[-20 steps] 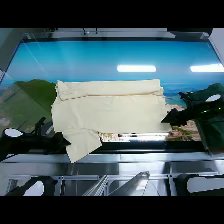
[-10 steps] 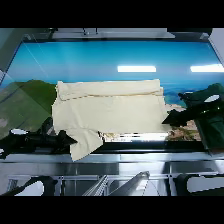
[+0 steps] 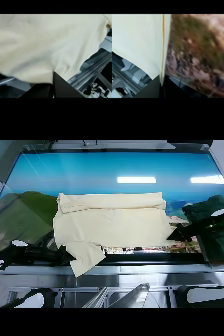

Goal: Fold the shirts.

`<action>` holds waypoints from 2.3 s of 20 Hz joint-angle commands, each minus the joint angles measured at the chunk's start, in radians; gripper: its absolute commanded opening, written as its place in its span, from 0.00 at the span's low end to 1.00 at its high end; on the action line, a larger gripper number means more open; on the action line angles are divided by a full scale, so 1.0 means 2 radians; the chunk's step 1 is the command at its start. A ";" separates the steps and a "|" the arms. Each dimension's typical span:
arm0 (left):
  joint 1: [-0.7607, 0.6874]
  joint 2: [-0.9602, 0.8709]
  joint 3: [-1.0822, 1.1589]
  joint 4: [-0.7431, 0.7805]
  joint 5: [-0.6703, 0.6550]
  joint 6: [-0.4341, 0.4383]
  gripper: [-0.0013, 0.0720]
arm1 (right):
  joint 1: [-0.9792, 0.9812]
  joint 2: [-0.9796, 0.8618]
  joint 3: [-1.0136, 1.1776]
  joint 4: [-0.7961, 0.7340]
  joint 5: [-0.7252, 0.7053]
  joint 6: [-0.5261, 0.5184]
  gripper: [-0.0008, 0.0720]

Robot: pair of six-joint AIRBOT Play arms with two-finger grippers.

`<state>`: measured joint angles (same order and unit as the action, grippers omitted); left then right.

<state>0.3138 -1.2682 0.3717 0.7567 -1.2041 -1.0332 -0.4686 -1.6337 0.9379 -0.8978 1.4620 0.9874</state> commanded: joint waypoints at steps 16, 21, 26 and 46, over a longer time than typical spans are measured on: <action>-0.001 0.046 0.293 -0.021 -0.040 -0.046 0.05 | 0.049 0.000 0.098 0.238 -0.111 -0.030 0.04; -0.001 -0.093 0.402 -0.022 -0.038 -0.044 0.05 | 0.056 -0.023 0.137 0.240 -0.192 -0.030 0.04; -0.020 -0.200 0.510 -0.021 -0.043 -0.045 0.04 | 0.062 -0.086 0.163 0.328 -0.193 -0.078 0.04; -0.081 -0.423 0.794 -0.021 -0.070 -0.053 0.04 | 0.091 -0.142 0.177 0.485 -0.226 -0.127 0.36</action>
<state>0.1539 -2.0750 1.9430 0.7162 -1.3323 -1.1339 -0.2878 -1.9160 1.2911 -0.0917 1.0050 0.7792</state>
